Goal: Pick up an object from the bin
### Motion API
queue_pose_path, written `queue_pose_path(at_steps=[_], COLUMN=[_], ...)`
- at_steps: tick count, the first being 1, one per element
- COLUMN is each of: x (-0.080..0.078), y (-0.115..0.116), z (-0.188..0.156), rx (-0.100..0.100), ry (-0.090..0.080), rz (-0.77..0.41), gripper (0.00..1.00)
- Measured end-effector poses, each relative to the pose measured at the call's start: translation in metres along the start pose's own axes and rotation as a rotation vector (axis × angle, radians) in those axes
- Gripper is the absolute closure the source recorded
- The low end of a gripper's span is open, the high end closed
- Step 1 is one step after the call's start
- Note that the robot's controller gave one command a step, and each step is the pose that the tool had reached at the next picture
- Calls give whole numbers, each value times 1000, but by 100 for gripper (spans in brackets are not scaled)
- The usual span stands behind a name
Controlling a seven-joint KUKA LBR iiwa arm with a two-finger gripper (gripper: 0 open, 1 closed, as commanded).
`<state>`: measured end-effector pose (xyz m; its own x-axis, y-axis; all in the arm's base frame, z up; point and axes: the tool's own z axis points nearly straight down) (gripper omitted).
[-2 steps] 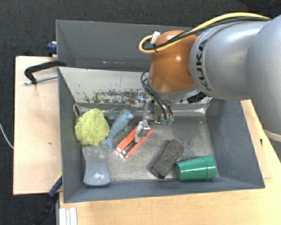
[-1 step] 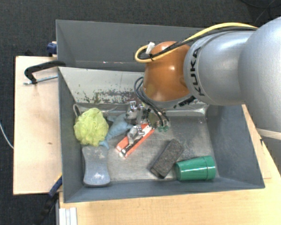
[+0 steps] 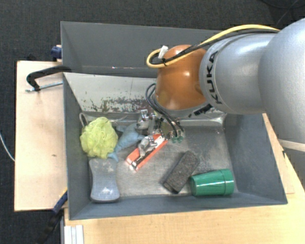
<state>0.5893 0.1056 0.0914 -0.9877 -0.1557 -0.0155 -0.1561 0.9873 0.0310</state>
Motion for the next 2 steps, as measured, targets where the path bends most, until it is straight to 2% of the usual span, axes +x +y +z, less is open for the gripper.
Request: queue_pose_path(at_steps=[1,2], x=[4,-1], y=[-1,-15], z=[-3,-3], rx=[10,28], ry=[11,-28], rz=[-4,18], gripper=[100,0])
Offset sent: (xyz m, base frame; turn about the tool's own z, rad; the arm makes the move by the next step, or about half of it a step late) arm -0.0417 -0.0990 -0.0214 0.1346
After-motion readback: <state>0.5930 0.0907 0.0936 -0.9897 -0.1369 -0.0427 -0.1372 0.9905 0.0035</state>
